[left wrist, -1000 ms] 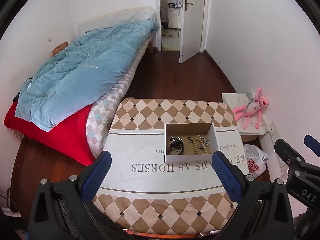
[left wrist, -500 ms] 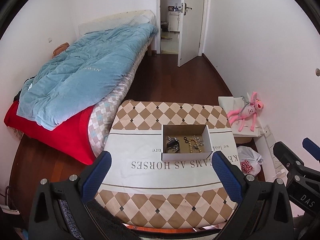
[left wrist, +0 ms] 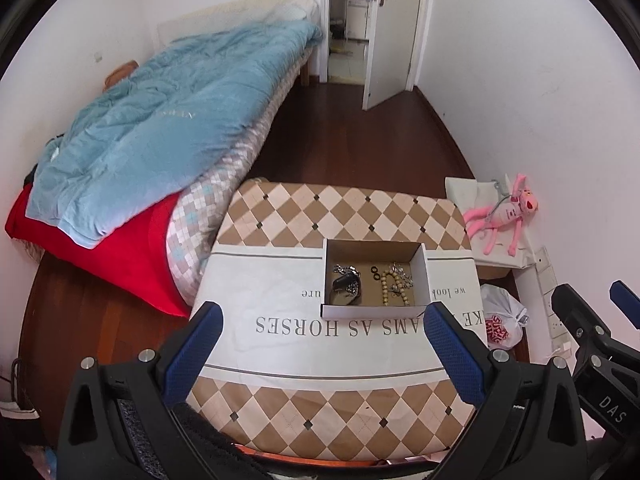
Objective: Organize jewelry
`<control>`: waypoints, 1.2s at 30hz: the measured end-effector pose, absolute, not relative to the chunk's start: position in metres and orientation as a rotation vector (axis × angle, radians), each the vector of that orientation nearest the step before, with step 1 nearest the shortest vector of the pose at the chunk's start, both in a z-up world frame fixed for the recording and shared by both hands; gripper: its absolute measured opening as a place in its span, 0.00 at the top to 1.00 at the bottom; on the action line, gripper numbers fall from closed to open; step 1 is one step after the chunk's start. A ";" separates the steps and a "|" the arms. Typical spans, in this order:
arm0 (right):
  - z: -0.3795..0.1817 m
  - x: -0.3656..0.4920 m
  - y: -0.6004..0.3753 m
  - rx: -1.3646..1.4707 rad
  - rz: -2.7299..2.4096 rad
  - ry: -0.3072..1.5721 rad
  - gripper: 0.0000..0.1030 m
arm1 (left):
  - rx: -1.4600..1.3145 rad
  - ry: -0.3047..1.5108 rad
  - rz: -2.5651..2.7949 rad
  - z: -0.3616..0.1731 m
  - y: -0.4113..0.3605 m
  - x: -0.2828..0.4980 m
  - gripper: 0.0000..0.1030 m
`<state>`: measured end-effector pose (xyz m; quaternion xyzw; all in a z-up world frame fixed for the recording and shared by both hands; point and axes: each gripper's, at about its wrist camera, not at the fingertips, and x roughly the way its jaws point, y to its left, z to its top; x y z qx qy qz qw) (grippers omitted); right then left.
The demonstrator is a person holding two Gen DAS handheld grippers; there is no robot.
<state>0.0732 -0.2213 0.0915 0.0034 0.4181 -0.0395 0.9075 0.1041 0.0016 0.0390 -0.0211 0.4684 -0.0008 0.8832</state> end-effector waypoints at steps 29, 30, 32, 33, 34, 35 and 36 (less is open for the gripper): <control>0.035 0.134 -0.223 0.008 -0.079 1.020 0.00 | -0.006 1.074 0.014 0.005 -0.002 0.145 0.00; 0.036 0.134 -0.223 0.008 -0.079 1.019 0.00 | -0.007 1.075 0.014 0.005 -0.002 0.145 0.00; 0.035 0.134 -0.224 0.006 -0.077 1.021 0.00 | -0.007 1.075 0.017 0.005 -0.002 0.145 0.00; 0.034 0.134 -0.224 0.007 -0.075 1.022 0.00 | -0.007 1.075 0.018 0.005 -0.002 0.145 0.00; 0.034 0.133 -0.224 0.004 -0.074 1.023 0.00 | -0.008 1.076 0.018 0.005 -0.002 0.145 0.00; 0.034 0.133 -0.223 0.002 -0.072 1.025 0.00 | -0.009 1.076 0.018 0.004 -0.001 0.145 0.00; 0.033 0.133 -0.223 0.004 -0.069 1.027 0.00 | -0.008 1.076 0.019 0.005 -0.001 0.146 0.00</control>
